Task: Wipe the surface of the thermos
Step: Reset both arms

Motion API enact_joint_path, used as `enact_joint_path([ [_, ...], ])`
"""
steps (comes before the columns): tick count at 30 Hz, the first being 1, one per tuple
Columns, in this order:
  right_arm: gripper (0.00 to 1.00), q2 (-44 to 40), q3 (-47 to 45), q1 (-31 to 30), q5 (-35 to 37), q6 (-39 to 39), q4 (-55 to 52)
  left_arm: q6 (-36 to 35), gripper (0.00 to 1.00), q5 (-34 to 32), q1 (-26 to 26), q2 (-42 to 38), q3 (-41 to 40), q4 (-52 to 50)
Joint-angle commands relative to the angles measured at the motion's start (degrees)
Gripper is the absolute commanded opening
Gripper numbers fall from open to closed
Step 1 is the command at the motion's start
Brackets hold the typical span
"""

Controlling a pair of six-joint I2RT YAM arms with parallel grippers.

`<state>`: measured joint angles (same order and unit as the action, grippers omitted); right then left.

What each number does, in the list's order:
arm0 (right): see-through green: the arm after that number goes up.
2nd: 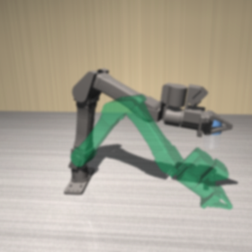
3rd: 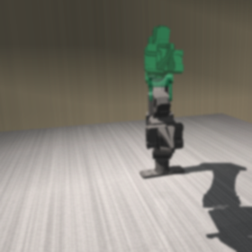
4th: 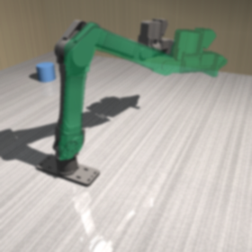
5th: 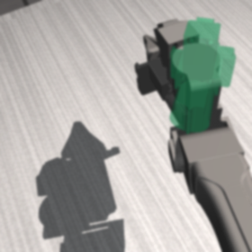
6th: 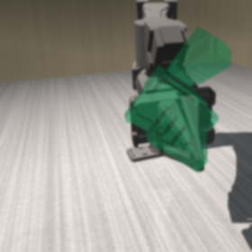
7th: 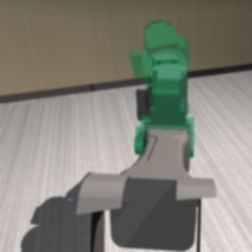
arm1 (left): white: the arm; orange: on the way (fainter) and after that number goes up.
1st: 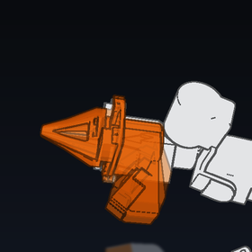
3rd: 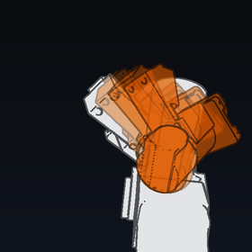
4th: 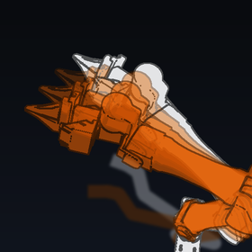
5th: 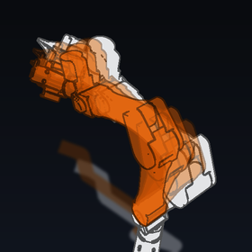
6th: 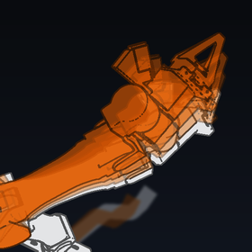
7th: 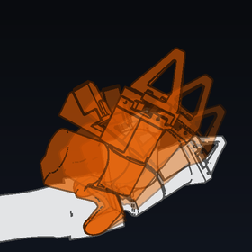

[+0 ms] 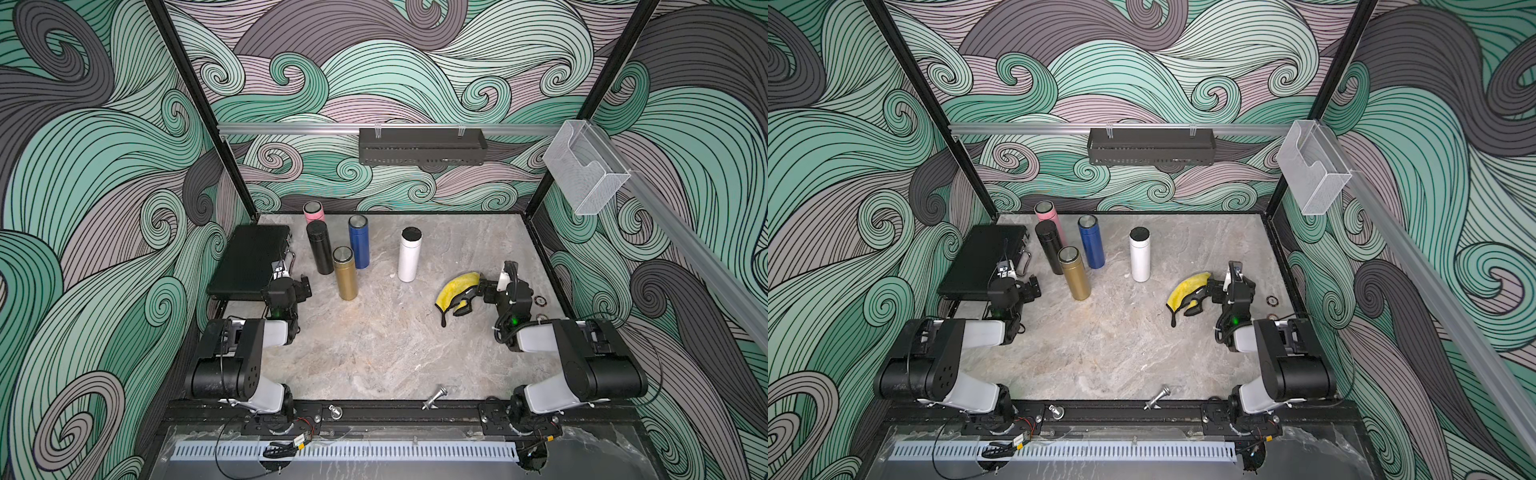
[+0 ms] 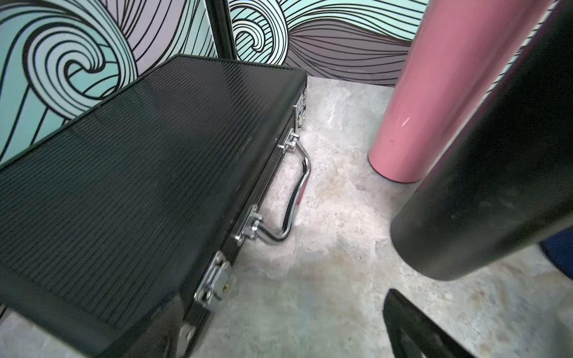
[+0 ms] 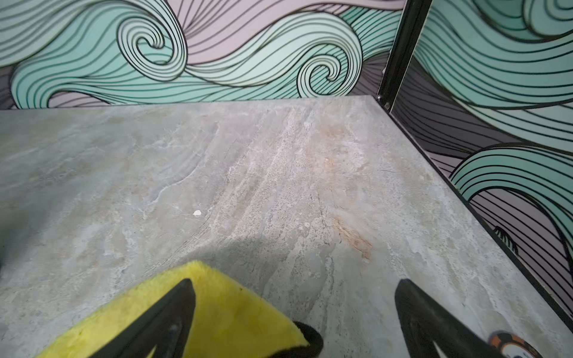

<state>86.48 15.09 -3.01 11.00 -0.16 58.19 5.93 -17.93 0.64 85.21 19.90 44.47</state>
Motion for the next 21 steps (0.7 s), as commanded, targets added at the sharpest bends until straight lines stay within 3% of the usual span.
enact_joint_path([
  [1,0.99,2.3,5.2,0.7,0.8,-0.2,-3.4,1.2,0.99,-0.6,0.9,2.4,8.4,-9.4],
  [2,1.00,1.4,9.4,0.4,-0.6,0.4,-13.3,0.0,0.99,-1.0,0.4,2.3,6.2,-3.9],
  [4,0.99,1.7,6.1,0.8,-1.1,0.2,-5.4,1.3,0.99,-0.7,0.8,1.5,6.7,-7.0],
  [17,1.00,2.9,10.4,0.7,-1.9,0.5,-13.3,0.7,0.99,-1.5,0.2,1.6,6.6,-6.1],
  [21,1.00,1.2,7.6,0.6,-2.2,1.0,-9.4,0.7,0.99,-1.6,0.2,1.6,6.5,-6.2],
])
